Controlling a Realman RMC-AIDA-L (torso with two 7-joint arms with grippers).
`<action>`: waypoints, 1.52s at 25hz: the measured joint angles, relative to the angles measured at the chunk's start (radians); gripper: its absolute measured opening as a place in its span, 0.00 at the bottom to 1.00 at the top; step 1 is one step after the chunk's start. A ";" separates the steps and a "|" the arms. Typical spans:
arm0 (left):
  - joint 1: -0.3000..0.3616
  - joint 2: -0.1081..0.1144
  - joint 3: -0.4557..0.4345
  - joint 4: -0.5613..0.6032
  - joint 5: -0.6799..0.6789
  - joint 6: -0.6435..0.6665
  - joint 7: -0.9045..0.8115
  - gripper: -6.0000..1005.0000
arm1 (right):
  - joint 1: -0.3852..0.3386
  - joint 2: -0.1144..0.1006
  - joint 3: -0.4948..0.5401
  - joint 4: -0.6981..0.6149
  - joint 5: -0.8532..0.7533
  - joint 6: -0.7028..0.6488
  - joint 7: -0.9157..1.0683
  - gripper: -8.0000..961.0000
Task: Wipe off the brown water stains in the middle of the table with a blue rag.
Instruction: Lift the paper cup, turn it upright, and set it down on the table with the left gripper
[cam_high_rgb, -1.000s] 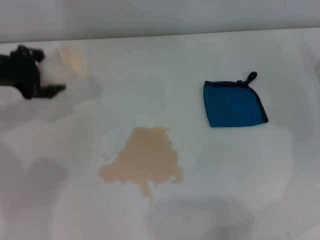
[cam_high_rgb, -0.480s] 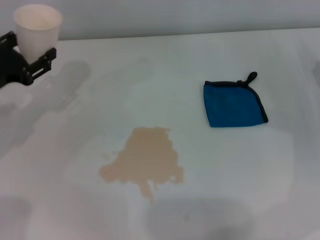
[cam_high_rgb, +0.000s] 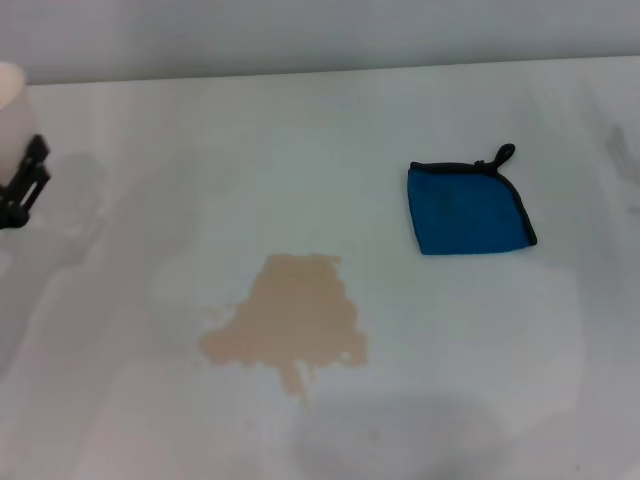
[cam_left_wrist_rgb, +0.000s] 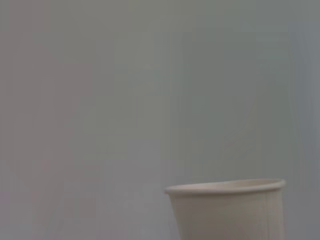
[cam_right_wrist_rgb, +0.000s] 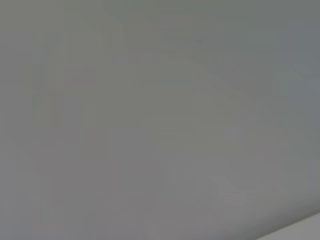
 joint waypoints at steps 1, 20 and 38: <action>0.010 -0.001 0.000 0.018 -0.028 -0.018 0.011 0.64 | 0.000 0.000 -0.004 0.000 0.000 -0.003 0.001 0.90; 0.000 -0.009 -0.013 0.137 -0.118 -0.332 0.087 0.64 | -0.019 0.006 -0.072 0.000 0.000 -0.047 0.042 0.90; -0.047 -0.010 -0.011 0.189 -0.117 -0.484 0.225 0.63 | -0.027 0.006 -0.113 0.000 0.001 -0.063 0.046 0.90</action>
